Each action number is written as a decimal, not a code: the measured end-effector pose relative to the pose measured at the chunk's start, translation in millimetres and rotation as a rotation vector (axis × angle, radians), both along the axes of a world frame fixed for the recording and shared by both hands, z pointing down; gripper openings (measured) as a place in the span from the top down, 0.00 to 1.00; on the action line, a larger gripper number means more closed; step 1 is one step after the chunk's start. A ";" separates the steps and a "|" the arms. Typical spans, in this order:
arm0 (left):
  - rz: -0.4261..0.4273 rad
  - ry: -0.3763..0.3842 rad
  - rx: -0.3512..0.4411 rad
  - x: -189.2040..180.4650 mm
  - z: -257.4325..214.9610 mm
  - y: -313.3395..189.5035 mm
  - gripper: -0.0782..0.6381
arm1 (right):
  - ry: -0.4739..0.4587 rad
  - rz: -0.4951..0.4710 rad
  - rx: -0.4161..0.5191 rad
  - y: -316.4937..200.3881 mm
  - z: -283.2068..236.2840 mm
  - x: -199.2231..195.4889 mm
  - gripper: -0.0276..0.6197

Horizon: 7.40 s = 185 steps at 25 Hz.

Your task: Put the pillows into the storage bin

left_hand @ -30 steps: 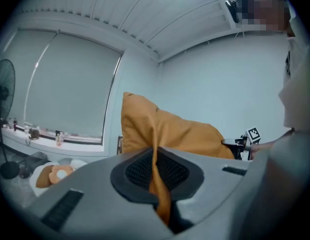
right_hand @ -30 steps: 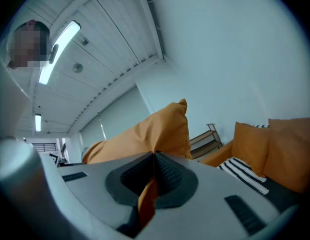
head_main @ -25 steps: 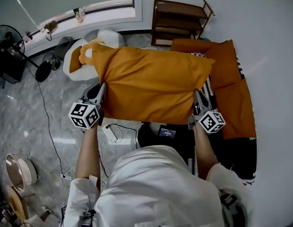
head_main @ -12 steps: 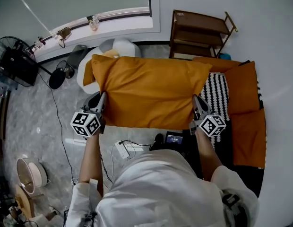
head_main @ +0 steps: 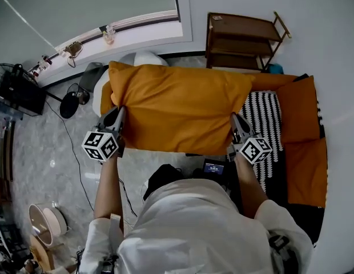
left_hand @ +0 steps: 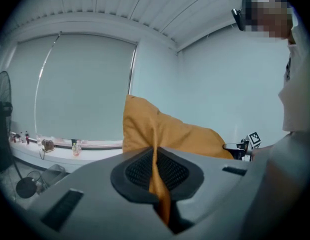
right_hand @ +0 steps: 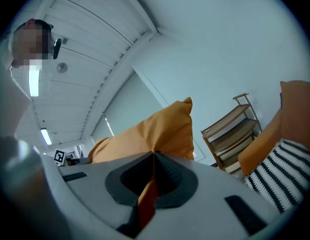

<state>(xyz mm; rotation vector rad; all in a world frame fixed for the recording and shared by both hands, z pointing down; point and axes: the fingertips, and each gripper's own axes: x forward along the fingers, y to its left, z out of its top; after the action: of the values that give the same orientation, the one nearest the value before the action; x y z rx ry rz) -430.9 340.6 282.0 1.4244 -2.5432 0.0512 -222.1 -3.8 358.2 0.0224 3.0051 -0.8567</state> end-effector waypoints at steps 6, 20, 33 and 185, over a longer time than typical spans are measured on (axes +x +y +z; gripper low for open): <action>0.080 -0.016 -0.008 -49.0 8.9 -46.8 0.87 | 0.000 0.066 -0.027 -18.7 19.9 -13.2 0.91; 0.603 0.120 -0.116 -208.7 69.1 -230.7 0.87 | 0.137 0.548 -0.190 -26.0 71.9 -40.0 0.91; 0.957 0.183 -0.360 -219.0 216.8 -389.6 0.87 | 0.216 0.920 -0.493 5.8 208.8 -27.3 0.91; 1.362 0.104 -0.280 625.7 333.3 -841.6 0.53 | 0.451 1.483 -0.187 -311.1 274.8 783.6 0.54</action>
<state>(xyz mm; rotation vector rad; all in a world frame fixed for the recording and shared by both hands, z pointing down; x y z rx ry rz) 194.8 -501.0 615.3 2.5493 -0.9962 0.4872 561.5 -314.9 633.0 -2.1891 2.1021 -0.8564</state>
